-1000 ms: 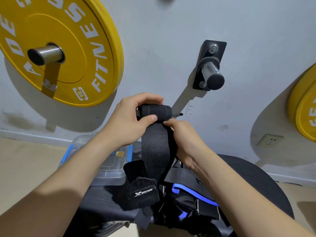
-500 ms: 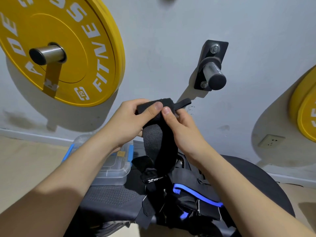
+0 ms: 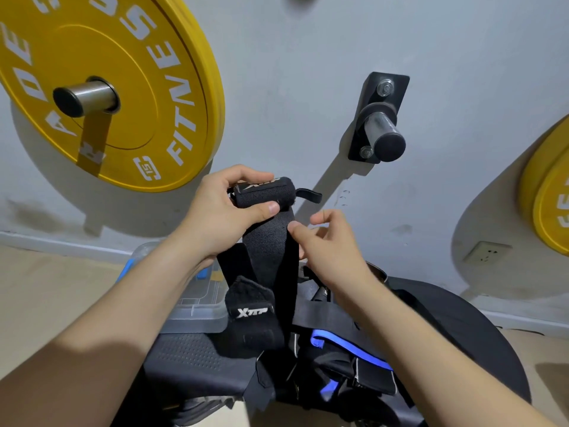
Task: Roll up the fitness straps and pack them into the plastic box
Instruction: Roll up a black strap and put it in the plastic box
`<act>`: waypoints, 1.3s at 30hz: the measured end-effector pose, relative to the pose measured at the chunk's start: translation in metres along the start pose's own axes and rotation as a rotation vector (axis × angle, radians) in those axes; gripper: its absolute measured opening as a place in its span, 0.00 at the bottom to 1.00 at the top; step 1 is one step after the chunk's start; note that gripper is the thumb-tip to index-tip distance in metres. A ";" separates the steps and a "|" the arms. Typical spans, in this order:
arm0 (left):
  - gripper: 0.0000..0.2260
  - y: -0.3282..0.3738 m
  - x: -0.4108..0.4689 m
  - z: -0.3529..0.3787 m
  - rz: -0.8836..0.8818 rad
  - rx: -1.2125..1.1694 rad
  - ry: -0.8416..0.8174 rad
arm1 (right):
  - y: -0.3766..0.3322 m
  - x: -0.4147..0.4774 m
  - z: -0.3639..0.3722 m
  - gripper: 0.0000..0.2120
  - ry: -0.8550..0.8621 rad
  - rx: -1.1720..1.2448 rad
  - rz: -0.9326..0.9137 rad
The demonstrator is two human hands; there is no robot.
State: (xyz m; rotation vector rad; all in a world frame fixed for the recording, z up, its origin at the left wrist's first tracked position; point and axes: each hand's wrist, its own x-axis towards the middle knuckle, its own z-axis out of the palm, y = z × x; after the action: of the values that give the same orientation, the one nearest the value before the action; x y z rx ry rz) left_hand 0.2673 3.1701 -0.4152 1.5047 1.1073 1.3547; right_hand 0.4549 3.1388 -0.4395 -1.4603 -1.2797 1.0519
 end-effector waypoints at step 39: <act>0.18 0.020 -0.010 0.001 -0.221 -0.524 0.254 | 0.023 -0.022 0.034 0.07 -0.610 -0.417 -0.367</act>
State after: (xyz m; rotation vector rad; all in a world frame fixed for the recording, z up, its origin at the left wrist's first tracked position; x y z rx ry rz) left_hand 0.2694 3.1554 -0.3994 0.8268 0.9373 1.5542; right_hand 0.4246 3.1191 -0.4687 -1.1476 -2.2162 1.0522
